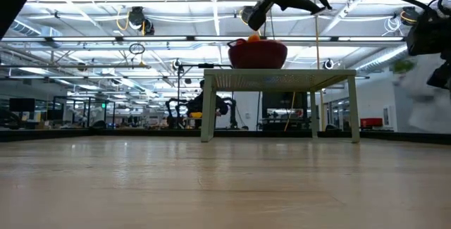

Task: Pick & Place Fruit
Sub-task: Put the knife on the shelf

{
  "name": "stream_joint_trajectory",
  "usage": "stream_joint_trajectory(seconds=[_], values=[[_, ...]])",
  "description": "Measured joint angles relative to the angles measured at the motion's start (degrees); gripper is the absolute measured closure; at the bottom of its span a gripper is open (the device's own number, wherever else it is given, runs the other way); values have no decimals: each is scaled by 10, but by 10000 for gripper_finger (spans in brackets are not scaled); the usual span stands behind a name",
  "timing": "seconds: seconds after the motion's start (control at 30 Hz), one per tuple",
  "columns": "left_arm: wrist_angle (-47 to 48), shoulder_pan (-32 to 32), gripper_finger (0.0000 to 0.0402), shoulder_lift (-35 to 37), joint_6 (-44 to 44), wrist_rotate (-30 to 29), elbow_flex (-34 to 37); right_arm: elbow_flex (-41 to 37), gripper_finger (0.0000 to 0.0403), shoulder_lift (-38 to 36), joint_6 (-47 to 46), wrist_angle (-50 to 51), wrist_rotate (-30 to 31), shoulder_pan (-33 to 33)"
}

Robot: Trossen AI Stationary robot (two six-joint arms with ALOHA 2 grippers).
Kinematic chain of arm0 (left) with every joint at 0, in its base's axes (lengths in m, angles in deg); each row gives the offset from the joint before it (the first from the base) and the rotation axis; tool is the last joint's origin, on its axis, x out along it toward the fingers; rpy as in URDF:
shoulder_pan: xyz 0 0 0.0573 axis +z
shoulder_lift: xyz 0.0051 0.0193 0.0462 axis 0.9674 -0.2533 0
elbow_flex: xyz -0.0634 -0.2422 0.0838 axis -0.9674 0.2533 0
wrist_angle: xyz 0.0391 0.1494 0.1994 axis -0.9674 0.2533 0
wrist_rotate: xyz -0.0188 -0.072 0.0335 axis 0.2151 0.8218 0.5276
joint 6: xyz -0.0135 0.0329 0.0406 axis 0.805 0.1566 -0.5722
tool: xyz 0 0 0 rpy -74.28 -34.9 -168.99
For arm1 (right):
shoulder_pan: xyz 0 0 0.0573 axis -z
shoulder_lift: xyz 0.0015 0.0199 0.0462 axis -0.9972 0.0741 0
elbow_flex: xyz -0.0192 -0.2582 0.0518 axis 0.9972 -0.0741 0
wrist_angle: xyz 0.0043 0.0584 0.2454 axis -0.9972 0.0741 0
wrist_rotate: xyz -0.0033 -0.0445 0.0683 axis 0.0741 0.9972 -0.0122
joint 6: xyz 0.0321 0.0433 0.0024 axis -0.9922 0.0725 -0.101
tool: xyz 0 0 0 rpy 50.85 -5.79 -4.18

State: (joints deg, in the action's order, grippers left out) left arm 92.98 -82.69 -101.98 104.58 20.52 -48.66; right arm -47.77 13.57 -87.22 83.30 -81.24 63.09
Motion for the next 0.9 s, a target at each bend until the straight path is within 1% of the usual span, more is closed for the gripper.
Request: stream_joint_trajectory(seconds=[0.07,0.17,0.27,0.4,0.6,0.7,0.77,0.9], values=[[-25,8,371,0,-1,-14,0,0,403,0,0,-3,-1,0],[-59,20,371,0,-2,-20,0,0,403,0,0,-7,-2,0],[-74,29,371,0,-3,-32,0,0,403,0,0,-14,-3,0],[-116,33,371,0,-5,-53,0,0,403,0,4,-21,-2,0],[-147,37,371,-1,-19,-86,0,0,403,0,7,-23,-3,0],[-142,37,371,-2,-37,-93,-23,0,403,0,10,-40,-2,0],[-129,37,371,-9,-54,-95,-50,0,403,0,23,-76,-2,0],[-63,35,371,-12,-79,-111,-94,0,403,0,46,-161,-2,0]])
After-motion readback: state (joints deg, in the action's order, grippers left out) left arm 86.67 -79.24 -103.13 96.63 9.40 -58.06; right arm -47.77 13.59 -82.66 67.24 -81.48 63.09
